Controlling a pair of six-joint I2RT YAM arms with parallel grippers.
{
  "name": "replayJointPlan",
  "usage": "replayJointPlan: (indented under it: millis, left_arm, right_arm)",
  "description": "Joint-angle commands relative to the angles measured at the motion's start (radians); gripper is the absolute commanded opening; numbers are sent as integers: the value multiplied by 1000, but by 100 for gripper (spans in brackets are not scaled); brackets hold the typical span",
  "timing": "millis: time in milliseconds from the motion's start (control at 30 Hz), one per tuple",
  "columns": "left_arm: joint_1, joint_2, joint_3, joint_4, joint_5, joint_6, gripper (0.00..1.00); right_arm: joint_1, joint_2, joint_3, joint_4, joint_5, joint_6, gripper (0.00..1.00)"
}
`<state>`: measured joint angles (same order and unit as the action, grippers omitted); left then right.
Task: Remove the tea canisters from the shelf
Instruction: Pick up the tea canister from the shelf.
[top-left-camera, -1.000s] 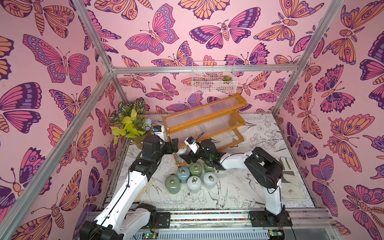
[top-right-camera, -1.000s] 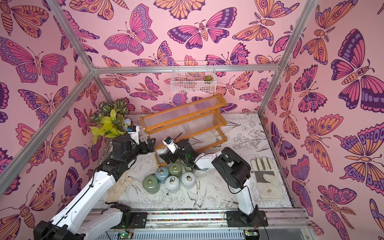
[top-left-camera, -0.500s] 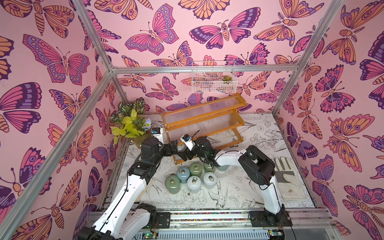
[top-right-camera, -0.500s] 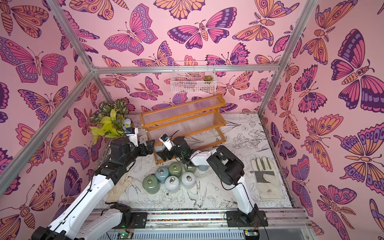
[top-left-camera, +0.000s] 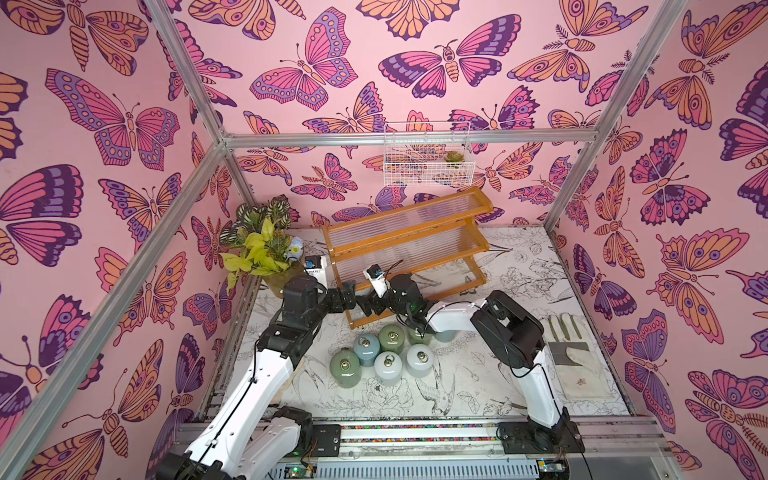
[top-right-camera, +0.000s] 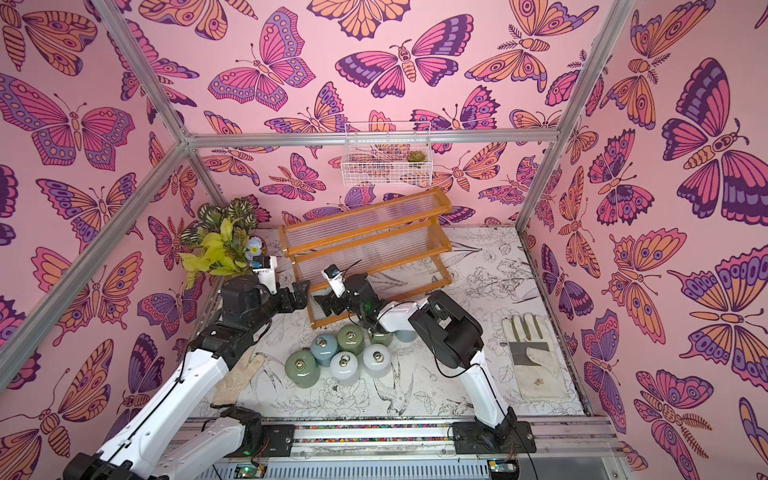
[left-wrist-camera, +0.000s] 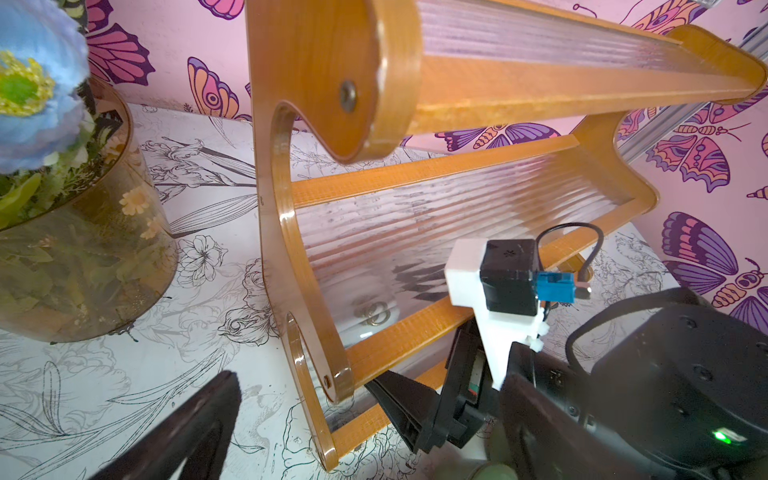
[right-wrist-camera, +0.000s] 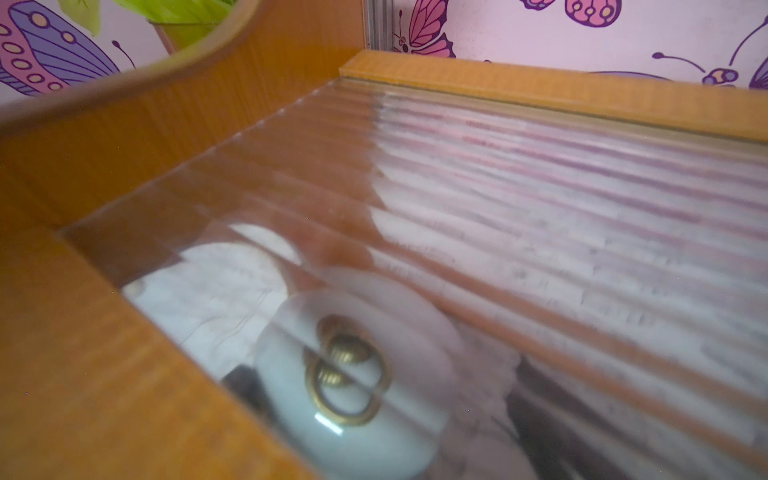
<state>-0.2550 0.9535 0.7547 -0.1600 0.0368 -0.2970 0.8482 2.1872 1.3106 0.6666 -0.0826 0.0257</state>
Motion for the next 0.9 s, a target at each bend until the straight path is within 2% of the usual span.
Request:
replayJointPlan:
  millis: [0, 233, 400, 533, 667, 867]
  left_arm:
    - [6, -18, -17, -33, 9, -2, 100]
    - [6, -25, -17, -42, 3, -2, 100]
    - [5, -30, -15, -44, 5, -1, 100]
    - [6, -32, -14, -45, 3, 1, 100]
    - [5, -35, -15, -47, 1, 1, 100]
    - [6, -42, -18, -48, -3, 1, 100]
  right_arm:
    - [9, 36, 47, 17, -18, -16, 99]
    - [8, 54, 104, -60, 10, -39, 98]
    - [9, 60, 129, -96, 51, -32, 70]
    - [8, 60, 119, -77, 56, -29, 54]
    - [8, 27, 47, -12, 48, -23, 48]
    - [6, -81, -102, 24, 89, -74, 46]
